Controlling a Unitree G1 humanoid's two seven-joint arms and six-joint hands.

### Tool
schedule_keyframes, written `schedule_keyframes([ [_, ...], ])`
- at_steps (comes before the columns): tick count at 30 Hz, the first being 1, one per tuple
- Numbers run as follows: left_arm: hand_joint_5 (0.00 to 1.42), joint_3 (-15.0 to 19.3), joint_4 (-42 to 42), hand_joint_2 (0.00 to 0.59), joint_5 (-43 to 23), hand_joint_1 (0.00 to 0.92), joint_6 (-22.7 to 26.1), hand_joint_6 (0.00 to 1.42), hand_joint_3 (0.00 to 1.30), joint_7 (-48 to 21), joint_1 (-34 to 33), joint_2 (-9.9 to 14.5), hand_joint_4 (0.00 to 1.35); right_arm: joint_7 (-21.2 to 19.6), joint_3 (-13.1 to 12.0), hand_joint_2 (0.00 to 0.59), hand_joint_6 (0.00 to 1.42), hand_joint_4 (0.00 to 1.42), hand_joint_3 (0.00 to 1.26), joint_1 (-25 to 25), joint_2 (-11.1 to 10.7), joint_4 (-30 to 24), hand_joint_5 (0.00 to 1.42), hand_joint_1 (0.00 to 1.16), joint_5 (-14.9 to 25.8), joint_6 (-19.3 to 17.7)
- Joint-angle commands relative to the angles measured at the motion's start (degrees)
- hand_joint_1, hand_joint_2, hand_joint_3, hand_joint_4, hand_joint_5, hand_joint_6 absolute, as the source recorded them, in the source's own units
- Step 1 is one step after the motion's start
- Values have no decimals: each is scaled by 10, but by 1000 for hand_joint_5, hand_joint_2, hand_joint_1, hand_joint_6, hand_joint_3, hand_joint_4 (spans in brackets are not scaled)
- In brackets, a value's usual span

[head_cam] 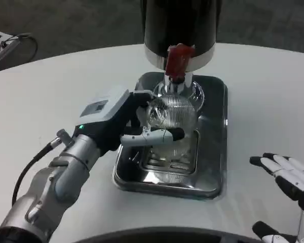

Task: Grasp the cup under the faucet to collect the drink, then remove the cup.

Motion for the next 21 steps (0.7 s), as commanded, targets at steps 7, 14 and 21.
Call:
schedule_keyframes([
  [7,265,5,2,5,-20,58,-4,496,65,-35,-8,16,2,3,13,413,76,0,54,-13,-3,12,0,377,7,11],
  [14,257,27,-28,0,-50,34,-19,494,37,-42,13,24,5,-1,21,414,78,0,54,-14,-1,10,0,373,-1,14],
  [21,305,82,-110,4,-101,21,-32,511,111,-54,73,57,104,-2,25,414,69,0,61,-20,0,14,0,370,-1,17],
])
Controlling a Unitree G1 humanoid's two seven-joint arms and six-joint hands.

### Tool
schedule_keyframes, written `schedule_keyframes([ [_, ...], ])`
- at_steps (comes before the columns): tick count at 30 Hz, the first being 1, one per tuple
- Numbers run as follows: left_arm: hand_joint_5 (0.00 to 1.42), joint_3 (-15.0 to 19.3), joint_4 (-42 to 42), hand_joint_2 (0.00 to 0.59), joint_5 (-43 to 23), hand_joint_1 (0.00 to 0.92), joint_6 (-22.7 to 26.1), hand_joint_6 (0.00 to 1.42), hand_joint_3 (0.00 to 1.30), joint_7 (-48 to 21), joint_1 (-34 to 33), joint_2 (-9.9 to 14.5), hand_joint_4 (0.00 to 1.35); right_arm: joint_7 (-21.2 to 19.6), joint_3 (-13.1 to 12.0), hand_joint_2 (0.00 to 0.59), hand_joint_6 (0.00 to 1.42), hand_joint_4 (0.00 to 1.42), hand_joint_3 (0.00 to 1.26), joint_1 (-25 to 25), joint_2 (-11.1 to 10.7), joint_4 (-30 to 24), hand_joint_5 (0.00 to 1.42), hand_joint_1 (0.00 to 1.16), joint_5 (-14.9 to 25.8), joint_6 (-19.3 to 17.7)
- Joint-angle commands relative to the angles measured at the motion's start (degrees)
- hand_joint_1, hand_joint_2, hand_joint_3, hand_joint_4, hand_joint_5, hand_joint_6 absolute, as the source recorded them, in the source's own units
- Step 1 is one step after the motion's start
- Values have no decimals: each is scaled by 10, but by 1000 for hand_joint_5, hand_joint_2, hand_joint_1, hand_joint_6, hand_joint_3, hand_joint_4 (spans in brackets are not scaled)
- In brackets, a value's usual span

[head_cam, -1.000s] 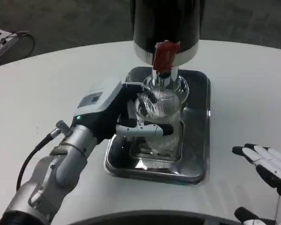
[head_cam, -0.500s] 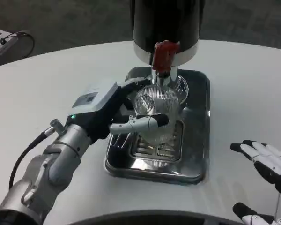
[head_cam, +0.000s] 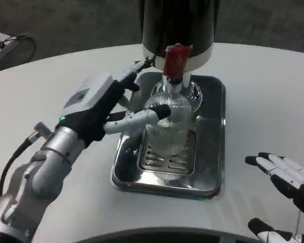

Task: Grasp the cup under the faucet to collect the drink, then remove the cup.

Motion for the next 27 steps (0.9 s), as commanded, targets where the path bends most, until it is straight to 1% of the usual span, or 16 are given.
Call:
schedule_keyframes([
  [1,312,33,-53,5,-25,17,-6,514,128,-12,48,27,124,-2,7,414,69,0,61,-3,-1,2,0,370,-1,4],
  [3,332,57,-95,8,-42,16,-4,517,180,-20,77,39,176,-1,11,414,68,0,62,-7,-1,3,0,369,-1,5],
  [6,362,88,-144,26,-79,21,-8,464,247,-38,109,48,247,0,15,414,67,0,63,-11,-3,2,0,368,-4,7],
  [9,372,109,-168,51,-123,5,-11,433,275,-59,122,44,277,-1,15,414,66,0,64,-10,-3,1,0,368,-4,7],
  [11,351,124,-190,59,-181,0,-3,407,284,-94,121,39,263,-1,15,414,66,0,64,-8,-4,0,0,368,-5,6],
  [13,327,131,-205,70,-223,0,8,384,291,-126,116,38,256,-2,14,414,66,0,64,-6,-3,-4,0,368,-6,6],
  [14,313,131,-210,76,-252,0,25,372,288,-152,106,38,246,-1,14,415,66,0,64,-6,-2,-5,0,367,-5,6],
  [17,297,131,-220,76,-310,0,67,347,269,-211,84,43,221,-1,14,417,65,0,64,-2,-1,-10,0,367,-5,5],
  [19,289,132,-223,81,-329,0,89,330,259,-238,73,45,209,-2,12,418,65,0,67,1,-1,-12,0,367,-6,4],
  [23,286,123,-230,83,-362,0,148,327,254,-293,30,47,196,-2,7,419,61,0,71,8,-1,-18,0,367,-4,3],
  [27,287,115,-229,85,-370,0,187,327,249,-324,-8,41,189,-4,4,420,56,0,73,14,1,-21,0,366,-4,3],
])
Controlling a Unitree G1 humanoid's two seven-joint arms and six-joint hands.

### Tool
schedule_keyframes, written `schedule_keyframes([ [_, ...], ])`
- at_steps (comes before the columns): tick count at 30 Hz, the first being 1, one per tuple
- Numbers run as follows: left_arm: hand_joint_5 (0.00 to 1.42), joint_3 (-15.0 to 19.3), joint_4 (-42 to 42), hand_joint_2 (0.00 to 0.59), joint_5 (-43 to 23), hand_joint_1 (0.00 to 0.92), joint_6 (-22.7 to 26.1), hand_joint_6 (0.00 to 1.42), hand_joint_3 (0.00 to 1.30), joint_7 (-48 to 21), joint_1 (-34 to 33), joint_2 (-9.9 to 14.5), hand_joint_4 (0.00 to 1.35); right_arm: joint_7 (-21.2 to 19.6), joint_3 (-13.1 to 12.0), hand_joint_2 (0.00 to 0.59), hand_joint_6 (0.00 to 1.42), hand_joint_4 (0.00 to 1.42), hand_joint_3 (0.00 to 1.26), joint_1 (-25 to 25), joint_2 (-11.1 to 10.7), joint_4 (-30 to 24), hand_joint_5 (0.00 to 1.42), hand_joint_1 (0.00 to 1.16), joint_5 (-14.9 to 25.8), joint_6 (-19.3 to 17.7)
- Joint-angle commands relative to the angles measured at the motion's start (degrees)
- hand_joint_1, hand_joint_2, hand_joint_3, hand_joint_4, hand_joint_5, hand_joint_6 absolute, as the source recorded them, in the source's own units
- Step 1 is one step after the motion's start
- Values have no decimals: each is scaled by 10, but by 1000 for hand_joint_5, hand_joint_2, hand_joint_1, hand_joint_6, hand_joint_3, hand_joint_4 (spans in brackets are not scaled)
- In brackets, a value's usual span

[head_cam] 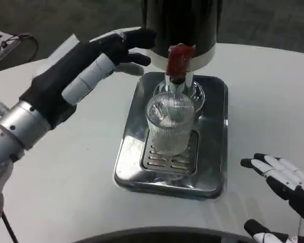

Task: Grasp the cup under the faucet to collect the drink, then remove the cup.

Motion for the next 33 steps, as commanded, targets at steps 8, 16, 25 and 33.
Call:
schedule_keyframes([
  [8,284,-22,22,87,5,0,51,318,246,-44,-88,-15,185,-7,-18,420,51,0,74,22,5,-13,0,366,4,-8],
  [16,279,-50,81,87,25,0,45,314,246,-59,-132,-47,185,-7,-33,419,48,0,74,33,7,-18,0,366,12,-13],
  [25,281,-75,107,87,37,0,42,313,246,-76,-138,-73,184,-7,-39,416,48,0,74,43,12,-23,0,366,18,-19],
  [33,287,-104,107,88,85,0,4,312,246,-94,-124,-60,191,9,-36,398,57,0,74,21,23,-1,0,352,115,29],
])
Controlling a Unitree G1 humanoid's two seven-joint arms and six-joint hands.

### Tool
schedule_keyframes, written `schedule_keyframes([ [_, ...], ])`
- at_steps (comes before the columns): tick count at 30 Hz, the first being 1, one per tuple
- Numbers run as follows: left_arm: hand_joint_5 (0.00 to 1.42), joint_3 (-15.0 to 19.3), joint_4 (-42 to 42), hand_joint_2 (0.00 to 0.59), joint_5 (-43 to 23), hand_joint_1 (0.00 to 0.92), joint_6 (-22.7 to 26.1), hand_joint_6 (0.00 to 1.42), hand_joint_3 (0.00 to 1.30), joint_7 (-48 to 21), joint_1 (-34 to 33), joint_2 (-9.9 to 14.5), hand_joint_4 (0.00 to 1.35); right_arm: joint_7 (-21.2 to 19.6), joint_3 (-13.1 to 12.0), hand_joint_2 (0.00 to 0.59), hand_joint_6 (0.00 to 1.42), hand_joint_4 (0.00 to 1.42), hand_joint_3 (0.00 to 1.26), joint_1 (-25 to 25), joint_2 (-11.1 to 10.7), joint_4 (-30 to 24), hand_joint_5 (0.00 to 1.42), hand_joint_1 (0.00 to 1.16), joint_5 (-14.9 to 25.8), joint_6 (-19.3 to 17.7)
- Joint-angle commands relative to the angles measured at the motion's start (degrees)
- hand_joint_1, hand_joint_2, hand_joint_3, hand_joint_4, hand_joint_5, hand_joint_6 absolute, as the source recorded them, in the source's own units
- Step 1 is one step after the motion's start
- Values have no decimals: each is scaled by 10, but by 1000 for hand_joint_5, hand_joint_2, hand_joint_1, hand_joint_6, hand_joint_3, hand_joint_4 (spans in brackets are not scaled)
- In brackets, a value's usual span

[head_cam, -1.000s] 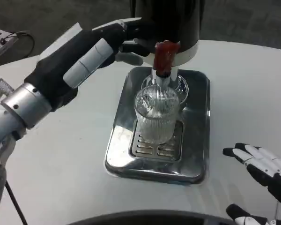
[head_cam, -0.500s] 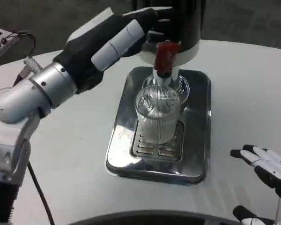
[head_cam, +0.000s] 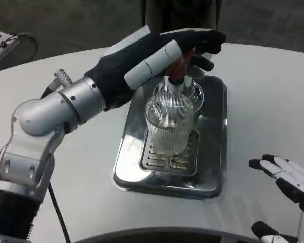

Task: Grasp the cup under the faucet to collect the drink, then remove the cup.

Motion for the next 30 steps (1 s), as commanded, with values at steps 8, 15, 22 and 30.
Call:
schedule_keyframes([
  [8,280,-38,15,85,68,0,-56,303,239,-23,20,25,185,-5,25,327,122,0,27,-58,21,32,13,458,144,93],
  [15,278,-48,21,84,92,0,-87,298,237,-22,21,36,183,-41,61,252,171,0,0,-88,42,53,39,605,153,99],
  [22,264,-60,33,85,120,0,-119,291,236,-17,11,44,175,-71,101,240,163,0,0,-119,54,76,39,637,137,107],
  [30,262,-69,56,29,141,0,-149,278,227,-9,2,50,171,-131,174,227,162,0,0,-182,96,146,21,683,94,119],
])
